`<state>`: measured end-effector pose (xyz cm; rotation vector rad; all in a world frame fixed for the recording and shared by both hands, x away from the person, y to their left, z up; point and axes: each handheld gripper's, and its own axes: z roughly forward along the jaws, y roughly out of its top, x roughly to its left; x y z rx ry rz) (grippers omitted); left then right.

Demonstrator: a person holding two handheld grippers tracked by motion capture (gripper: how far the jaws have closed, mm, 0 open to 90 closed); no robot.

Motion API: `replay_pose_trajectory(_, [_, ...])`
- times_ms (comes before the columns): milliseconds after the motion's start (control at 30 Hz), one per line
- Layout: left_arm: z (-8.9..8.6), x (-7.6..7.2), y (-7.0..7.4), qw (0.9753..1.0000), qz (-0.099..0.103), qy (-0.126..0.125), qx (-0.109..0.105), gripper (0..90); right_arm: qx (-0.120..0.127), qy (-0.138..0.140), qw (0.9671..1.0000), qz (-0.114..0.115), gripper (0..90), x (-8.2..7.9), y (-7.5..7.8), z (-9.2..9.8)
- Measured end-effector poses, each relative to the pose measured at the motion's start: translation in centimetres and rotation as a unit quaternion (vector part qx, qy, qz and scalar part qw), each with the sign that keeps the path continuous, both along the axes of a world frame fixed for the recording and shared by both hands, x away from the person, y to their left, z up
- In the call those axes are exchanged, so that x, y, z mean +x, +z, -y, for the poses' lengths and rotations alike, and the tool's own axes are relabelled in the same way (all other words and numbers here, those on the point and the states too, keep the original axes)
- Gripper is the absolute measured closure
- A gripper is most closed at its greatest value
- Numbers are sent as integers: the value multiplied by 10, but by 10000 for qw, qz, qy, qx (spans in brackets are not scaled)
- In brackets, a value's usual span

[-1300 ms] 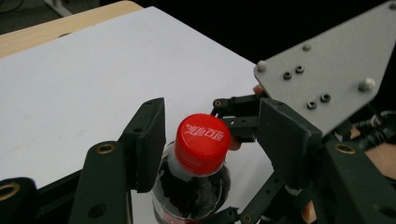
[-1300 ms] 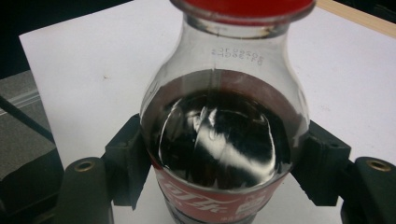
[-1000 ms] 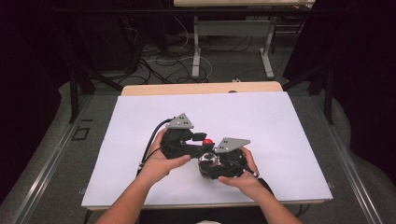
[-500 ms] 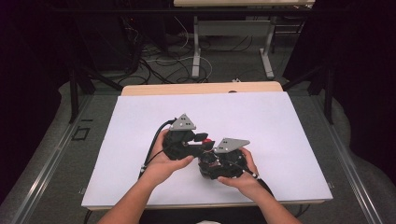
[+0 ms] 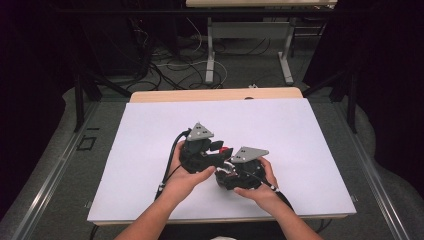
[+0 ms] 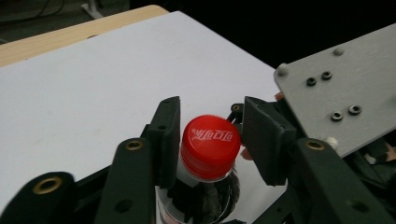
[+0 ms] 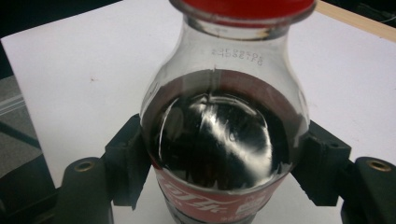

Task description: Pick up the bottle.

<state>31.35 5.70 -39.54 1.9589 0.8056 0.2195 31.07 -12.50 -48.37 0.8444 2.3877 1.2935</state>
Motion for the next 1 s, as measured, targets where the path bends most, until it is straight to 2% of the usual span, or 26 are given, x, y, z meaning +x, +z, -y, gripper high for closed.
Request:
replay_pose_trajectory(67, [-8,1,2,9999,52,-151,66,531,-39,121,9999,-110,295,0,0,-1])
replay_pose_trajectory(100, [-8,1,2,9999,52,-151,66,530,-29,148,9998,-128,295,0,-1,-1])
replay_pose_trajectory(233, [-16,2,1,9994,-23,-348,-5,512,56,194,9997,-131,295,-1,-1,-3])
replay_pose_trajectory(333, [-20,3,-1,9990,-7,-442,90,512,48,206,9997,-120,295,-1,-1,-3])
replay_pose_trajectory(400, [-19,3,-2,9988,-77,-485,81,512,67,203,9997,-118,296,-1,-1,-3])
replay_pose_trajectory(467, [-19,4,-3,9984,-6,-550,153,513,56,218,9997,-113,295,-1,-1,-3])
replay_pose_trajectory(567, [-18,5,-4,9979,-5,-624,161,514,33,233,9996,-135,295,-1,-1,-3])
replay_pose_trajectory(667, [-17,6,-4,9963,89,-806,292,516,-27,295,9994,-161,296,-1,-1,-3])
replay_pose_trajectory(733, [-15,7,-5,9956,218,-867,295,529,47,334,9994,-124,296,-2,-1,-4])
replay_pose_trajectory(933, [-14,8,-5,9938,187,-1062,270,584,-13,375,9991,-177,296,-3,0,-5])
replay_pose_trajectory(1000, [-13,8,-5,9935,158,-1094,285,608,18,359,9993,-121,296,-3,0,-5])
